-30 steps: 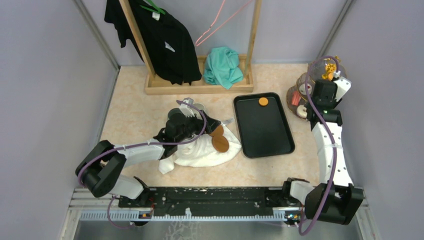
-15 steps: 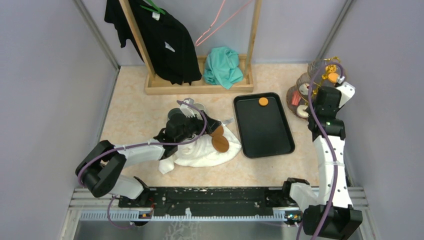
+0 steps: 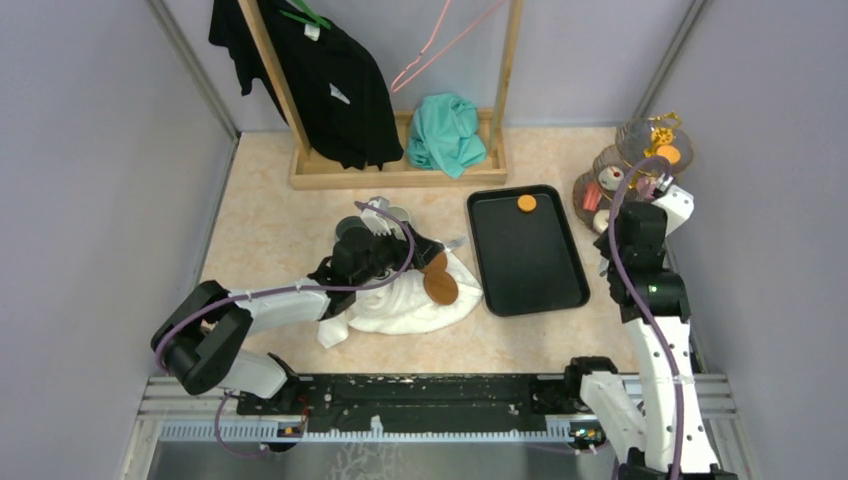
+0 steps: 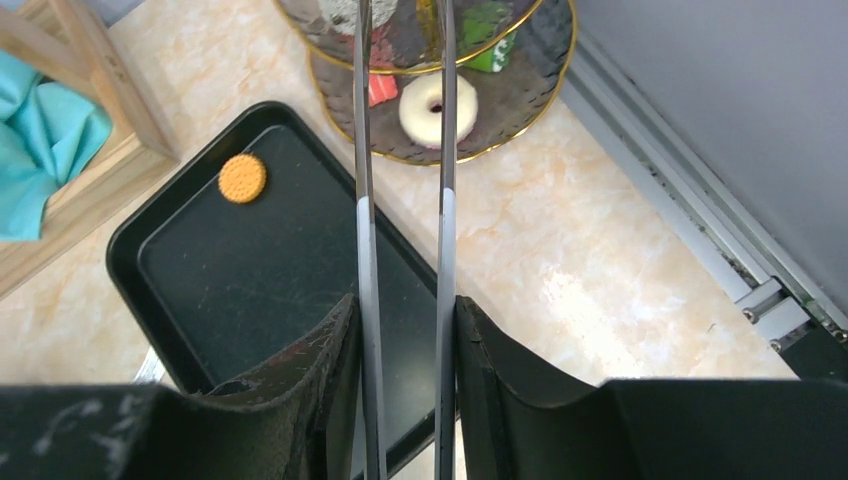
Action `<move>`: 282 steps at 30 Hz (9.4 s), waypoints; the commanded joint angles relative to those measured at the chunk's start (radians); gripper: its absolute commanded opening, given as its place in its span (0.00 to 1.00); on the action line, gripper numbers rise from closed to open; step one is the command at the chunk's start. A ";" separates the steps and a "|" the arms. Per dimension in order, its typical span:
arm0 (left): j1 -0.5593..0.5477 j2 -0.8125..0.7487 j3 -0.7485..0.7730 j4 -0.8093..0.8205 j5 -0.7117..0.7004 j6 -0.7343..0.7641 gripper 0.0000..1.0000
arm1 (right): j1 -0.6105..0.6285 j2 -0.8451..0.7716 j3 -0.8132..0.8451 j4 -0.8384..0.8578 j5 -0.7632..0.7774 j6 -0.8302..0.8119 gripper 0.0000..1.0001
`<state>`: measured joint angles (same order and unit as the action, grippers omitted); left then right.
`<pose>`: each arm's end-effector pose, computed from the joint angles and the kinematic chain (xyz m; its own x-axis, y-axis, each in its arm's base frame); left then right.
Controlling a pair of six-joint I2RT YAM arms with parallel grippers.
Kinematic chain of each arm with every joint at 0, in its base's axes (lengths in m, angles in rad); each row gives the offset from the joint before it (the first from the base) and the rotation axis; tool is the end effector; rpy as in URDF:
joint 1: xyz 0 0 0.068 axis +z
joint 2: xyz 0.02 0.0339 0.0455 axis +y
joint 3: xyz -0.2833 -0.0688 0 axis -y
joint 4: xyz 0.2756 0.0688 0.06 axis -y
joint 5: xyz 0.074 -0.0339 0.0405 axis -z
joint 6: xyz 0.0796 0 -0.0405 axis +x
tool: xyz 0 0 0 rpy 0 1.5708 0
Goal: Serve the afternoon tea
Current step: Pick up the desert from the tray, then place the desert on the desert table.
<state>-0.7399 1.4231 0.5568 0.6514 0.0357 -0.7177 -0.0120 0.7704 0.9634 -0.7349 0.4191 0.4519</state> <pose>0.2584 -0.2398 0.1898 -0.5787 -0.3616 -0.7310 0.4234 0.6328 -0.6483 0.2010 -0.0348 0.3469 -0.3069 0.4026 -0.8624 0.5487 0.8152 0.1853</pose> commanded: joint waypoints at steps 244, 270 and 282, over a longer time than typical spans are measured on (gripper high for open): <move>-0.075 0.107 0.155 -0.022 -0.016 0.044 0.88 | -0.013 0.310 0.393 0.055 -0.041 -0.097 0.08; -0.091 0.120 0.165 -0.023 -0.023 0.044 0.87 | -0.057 0.298 0.400 0.050 -0.102 -0.094 0.41; -0.100 0.120 0.176 -0.025 -0.034 0.045 0.87 | -0.057 0.245 0.431 0.034 -0.139 -0.092 0.34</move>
<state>-0.8284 1.5337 0.6937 0.6186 0.0120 -0.6838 -0.0620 1.0653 1.3243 -0.7486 0.3016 0.3664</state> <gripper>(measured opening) 0.871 0.403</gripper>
